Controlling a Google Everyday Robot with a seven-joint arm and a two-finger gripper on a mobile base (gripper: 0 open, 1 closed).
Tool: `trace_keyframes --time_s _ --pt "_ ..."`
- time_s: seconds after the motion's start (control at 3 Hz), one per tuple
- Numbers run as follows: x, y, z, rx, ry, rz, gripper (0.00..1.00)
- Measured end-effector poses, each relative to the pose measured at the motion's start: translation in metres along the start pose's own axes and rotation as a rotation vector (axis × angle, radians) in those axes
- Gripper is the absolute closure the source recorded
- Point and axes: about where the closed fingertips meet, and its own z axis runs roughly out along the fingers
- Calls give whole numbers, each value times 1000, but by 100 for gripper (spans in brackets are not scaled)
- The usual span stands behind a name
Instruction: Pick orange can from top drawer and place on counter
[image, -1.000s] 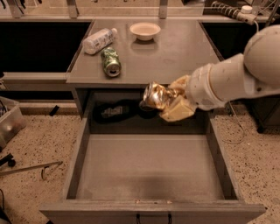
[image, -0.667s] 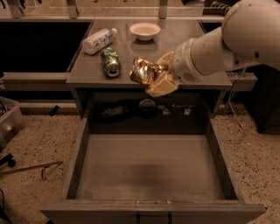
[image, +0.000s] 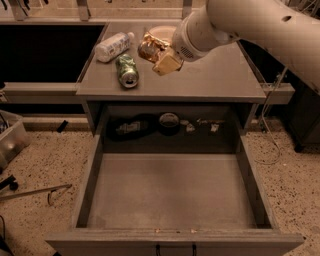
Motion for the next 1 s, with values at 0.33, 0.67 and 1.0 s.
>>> trace_keyframes --time_s 0.33,0.67,1.0 --pt "0 0 0 0 0 0 100" --pt "4 -8 9 4 30 4 100" --pt "14 -29 32 38 77 23 100"
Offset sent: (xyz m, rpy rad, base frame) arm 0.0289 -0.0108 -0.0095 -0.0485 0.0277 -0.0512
